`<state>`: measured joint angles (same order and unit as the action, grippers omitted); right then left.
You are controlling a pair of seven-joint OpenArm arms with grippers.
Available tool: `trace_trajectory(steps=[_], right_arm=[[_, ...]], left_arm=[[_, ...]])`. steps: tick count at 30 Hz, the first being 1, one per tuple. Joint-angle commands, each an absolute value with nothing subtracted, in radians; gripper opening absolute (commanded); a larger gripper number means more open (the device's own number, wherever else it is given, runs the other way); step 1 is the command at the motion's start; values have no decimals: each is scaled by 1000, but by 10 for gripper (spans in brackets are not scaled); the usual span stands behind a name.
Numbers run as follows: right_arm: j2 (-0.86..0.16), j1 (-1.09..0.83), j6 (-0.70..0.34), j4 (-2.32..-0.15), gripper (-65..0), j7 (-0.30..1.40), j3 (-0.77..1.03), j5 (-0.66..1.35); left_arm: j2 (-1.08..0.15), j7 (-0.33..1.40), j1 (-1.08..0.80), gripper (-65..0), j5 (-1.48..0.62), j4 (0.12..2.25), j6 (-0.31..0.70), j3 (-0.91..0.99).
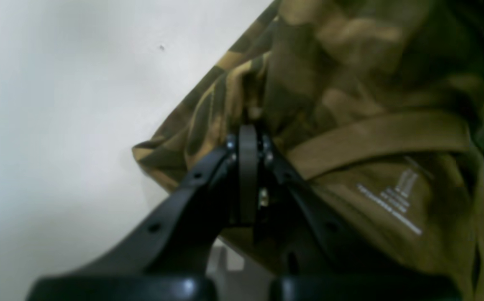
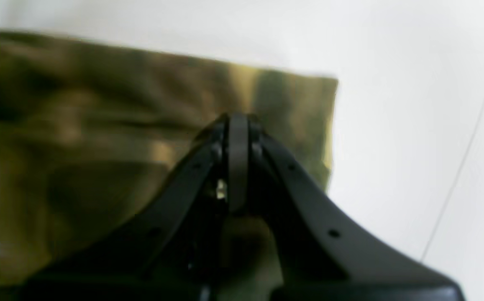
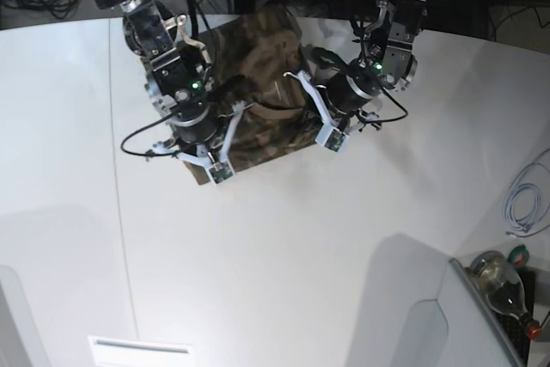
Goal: Layout the t-shirt on the table in an organized manner, then fold the t-shirt properly
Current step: 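Hold the shirt with both grippers and flip it over, then release the shirt and press its collar area flat with the left gripper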
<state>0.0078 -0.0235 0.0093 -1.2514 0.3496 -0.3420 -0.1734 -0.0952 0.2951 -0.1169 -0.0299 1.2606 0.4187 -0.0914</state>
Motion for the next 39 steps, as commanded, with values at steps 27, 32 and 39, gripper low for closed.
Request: trace_trajectory(steps=[27, 32, 39], right_arm=[[-8, -265, 70, -1564, -650, 331, -237, -151], [-8, -374, 70, -1762, -650, 331, -179, -150], [-16, -398, 68, -1774, -650, 331, -122, -148]], left_arm=[[-97, 298, -113, -650, -25, 1239, 421, -88], [-102, 306, -127, -650, -36, 1342, 421, -88], [-111, 398, -334, -650, -107, 1750, 427, 62]])
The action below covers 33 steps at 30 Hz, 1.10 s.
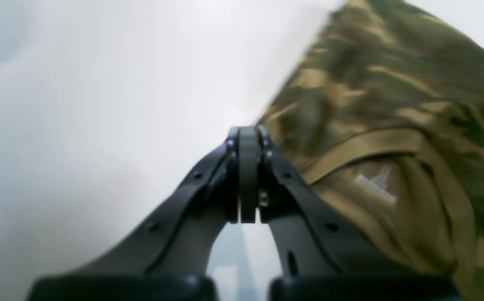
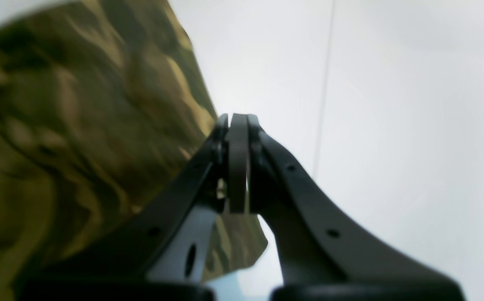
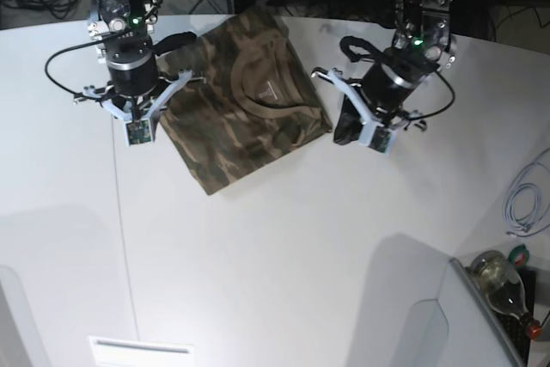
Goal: Layout the t-shirt on the table in an organized manner, then fold the t-shirt properly
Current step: 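Release the shirt and press its collar area flat with the left gripper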
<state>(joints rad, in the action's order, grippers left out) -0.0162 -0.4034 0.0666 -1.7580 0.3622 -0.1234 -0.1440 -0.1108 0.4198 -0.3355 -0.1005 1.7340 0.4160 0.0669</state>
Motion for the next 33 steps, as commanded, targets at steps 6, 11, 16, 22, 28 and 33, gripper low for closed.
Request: trace_trajectory(steps=[6, 11, 16, 22, 28, 33], right_arm=[[-42, -404, 68, -1773, -650, 331, -128, -148], [-47, -414, 67, -1773, -650, 331, -128, -148], [-64, -427, 67, -1771, -650, 331, -128, -148], [-76, -447, 67, -1771, -650, 331, -119, -148], [-105, -461, 67, -1773, -650, 329, -117, -148], [-99, -472, 67, -1774, -650, 326, -54, -148]], left_arm=[[-177, 410, -446, -650, -506, 1787, 427, 93], [-180, 406, -429, -204, -644, 1615, 429, 90], [-136, 407, -357, -3, -670, 1488, 599, 88], [-88, 410, -285, -127, -667, 1340, 631, 45], [-85, 407, -231, -140, -667, 1184, 631, -54], [-81, 407, -182, -217, -667, 1125, 630, -59]])
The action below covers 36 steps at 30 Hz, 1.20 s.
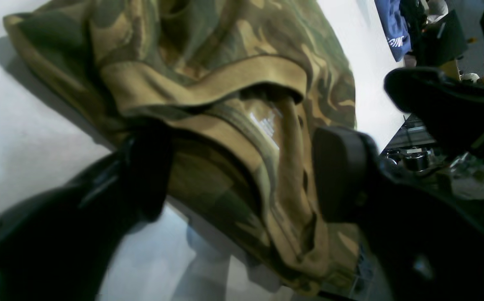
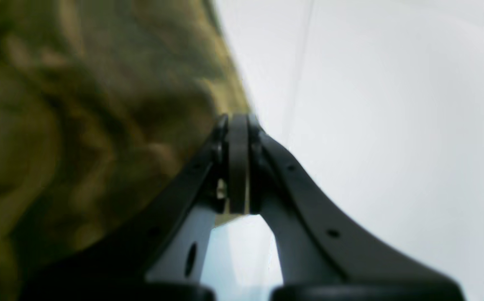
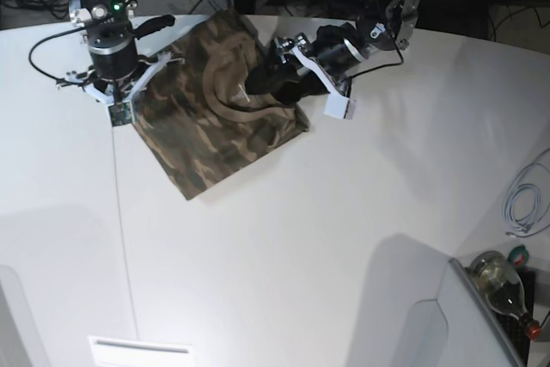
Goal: Layout the t-shirt on the table in an organized manner, then fold the t-shirt properly
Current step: 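Release the shirt and press its collar area flat with the left gripper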
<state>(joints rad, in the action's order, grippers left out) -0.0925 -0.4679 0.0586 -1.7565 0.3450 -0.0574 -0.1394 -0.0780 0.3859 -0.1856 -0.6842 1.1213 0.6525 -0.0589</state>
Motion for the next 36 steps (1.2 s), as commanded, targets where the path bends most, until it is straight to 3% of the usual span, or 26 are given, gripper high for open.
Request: trace_trajectory(steps=[1, 5, 7, 9, 11, 12, 15, 30, 36], right_arm=[[-99, -473, 67, -1774, -650, 326, -47, -148], [-102, -475, 67, -1774, -650, 326, -33, -147], [-104, -476, 67, -1774, -650, 326, -35, -147], [-104, -476, 67, -1774, -650, 326, -38, -147], [-104, -476, 67, -1774, -650, 326, -41, -147], [-104, -475, 67, -1774, -650, 326, -42, -147], [-104, -470, 67, -1773, -650, 326, -42, -147], [-104, -470, 67, -1767, -650, 326, -44, -147], [-99, -470, 2, -1767, -650, 326, -36, -147]], left_arm=[[-82, 407, -168, -278, -667, 1113, 630, -59], [-88, 414, -125, -500, -667, 1086, 630, -54], [-90, 415, -134, -553, -667, 1130, 628, -50], [-102, 417, -179, -513, -668, 1218, 590, -47], [-136, 417, -229, -393, -674, 1307, 519, -47], [-145, 415, -252, -303, -674, 1346, 490, -47], [-159, 415, -289, -161, -674, 1391, 473, -47], [-139, 415, -216, -155, -857, 1221, 476, -200], [-136, 415, -128, -158, -857, 1092, 476, -232]])
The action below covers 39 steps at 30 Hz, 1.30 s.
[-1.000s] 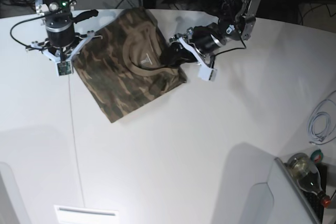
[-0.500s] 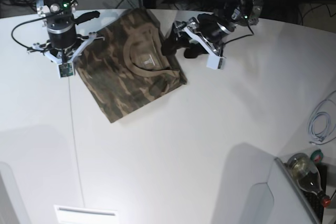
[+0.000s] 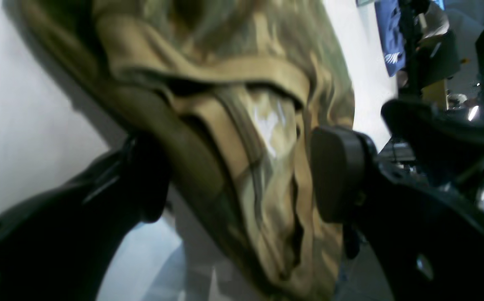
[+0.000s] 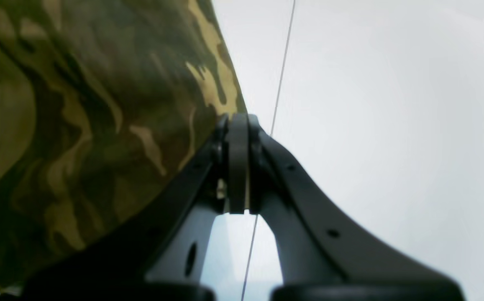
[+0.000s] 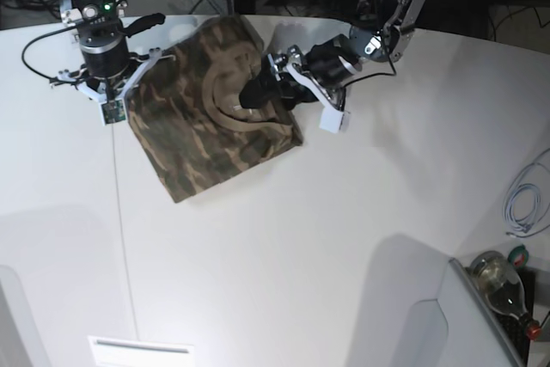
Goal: Layout the t-shirt on the table in an organized manner, then fold the t-shirt properly
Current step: 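Release the shirt and press its collar area flat with the left gripper, then tuck and smooth the shirt's edge with the left gripper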
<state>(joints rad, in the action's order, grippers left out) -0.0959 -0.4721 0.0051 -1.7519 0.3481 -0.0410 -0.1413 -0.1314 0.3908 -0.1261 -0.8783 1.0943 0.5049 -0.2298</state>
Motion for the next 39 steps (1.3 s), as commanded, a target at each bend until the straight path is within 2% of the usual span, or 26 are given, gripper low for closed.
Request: trace_trajectory(steps=[1, 2, 4, 7, 9, 10, 13, 17, 21, 25, 30, 34, 39], right_arm=[[-99, -470, 2, -1767, -650, 326, -36, -147], [-99, -470, 2, -1767, -650, 326, -35, -147], [-99, -470, 2, -1767, -650, 326, -35, -147], [-99, -473, 4, -1767, -650, 326, -33, -148], [-99, -473, 4, -1765, -650, 326, -33, -148], [-99, -473, 4, -1765, -650, 326, -33, -148], [-87, -472, 4, -1765, -650, 326, 27, -147], [-24, -453, 1, -1765, -650, 326, 154, -147], [5, -415, 2, -1721, -650, 331, 248, -147], [68, -334, 2, -1636, -650, 331, 392, -147], [90, -277, -1, -1552, -650, 331, 561, -147], [90, -278, -1, -1529, -650, 331, 664, -140], [85, -328, -2, -1527, -650, 331, 759, 7]], left_arm=[[-136, 415, -108, -160, -857, 1072, 476, -254], [-136, 415, -90, -169, -857, 1050, 476, -275], [-136, 412, -56, -244, -855, 1010, 476, -308], [-136, 410, -4, -453, -855, 961, 475, -348], [-136, 412, 25, -624, -855, 941, 470, -361], [-142, 414, 39, -650, -855, 935, 470, -363], [-170, 423, 76, -650, -854, 946, 469, -367], [-255, 547, 179, -650, -808, 978, 469, -456], [-315, 627, 286, -650, -610, 1044, 469, -613], [-321, 653, 367, -650, -329, 1099, 475, -757], [-271, 644, 444, -650, 38, 1130, 479, -929], [-239, 524, 479, -650, 288, 1129, 584, -974], [-173, 390, 483, -650, 487, 1076, 671, -977]])
